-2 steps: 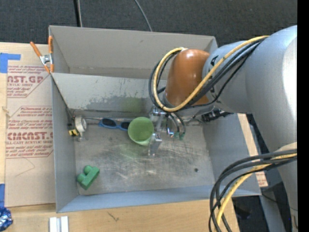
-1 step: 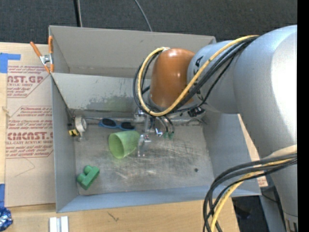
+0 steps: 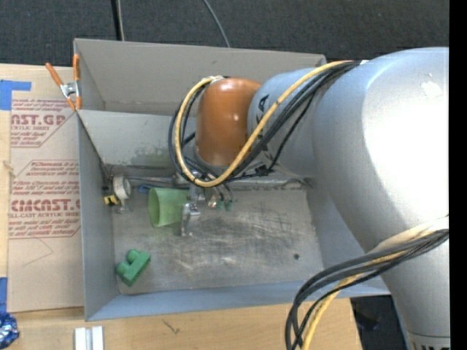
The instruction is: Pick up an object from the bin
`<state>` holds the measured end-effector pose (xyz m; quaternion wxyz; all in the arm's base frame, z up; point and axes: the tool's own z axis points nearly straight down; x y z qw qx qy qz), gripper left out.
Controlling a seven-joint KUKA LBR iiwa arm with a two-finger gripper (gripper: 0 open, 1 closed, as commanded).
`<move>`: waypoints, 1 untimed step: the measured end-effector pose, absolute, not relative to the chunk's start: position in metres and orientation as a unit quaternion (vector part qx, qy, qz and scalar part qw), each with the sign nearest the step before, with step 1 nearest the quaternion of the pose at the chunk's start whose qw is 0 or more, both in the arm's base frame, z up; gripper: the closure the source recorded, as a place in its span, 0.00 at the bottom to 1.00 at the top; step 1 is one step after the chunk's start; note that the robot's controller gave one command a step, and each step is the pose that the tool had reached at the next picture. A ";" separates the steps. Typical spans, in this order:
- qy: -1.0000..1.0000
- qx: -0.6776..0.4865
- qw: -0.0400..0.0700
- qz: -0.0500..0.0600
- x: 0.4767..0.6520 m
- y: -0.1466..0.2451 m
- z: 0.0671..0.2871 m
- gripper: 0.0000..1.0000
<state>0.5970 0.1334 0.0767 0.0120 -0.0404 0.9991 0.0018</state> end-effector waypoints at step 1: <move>1.000 -0.014 0.011 0.001 0.583 0.151 0.076 0.00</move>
Offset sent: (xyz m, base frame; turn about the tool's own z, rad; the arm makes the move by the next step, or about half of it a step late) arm -0.0205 0.0179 -0.0067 0.0518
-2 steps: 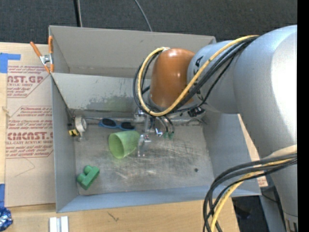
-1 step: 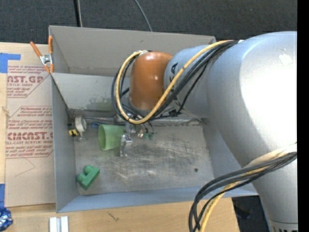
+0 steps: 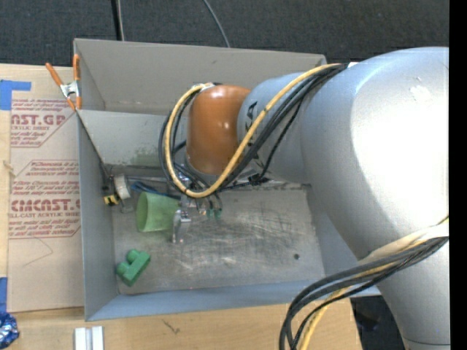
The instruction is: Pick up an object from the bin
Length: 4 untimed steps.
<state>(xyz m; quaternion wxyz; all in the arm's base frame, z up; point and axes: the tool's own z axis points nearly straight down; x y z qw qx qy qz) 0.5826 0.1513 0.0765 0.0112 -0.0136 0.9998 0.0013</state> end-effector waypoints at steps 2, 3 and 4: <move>1.000 -0.014 0.002 0.000 0.584 0.152 0.101 1.00; 1.000 -0.015 0.001 0.000 0.585 0.153 0.113 1.00; 1.000 -0.015 0.004 0.001 0.586 0.153 0.169 1.00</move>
Offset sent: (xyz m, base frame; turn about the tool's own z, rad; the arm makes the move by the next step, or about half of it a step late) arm 0.0000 0.0000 0.0000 0.0000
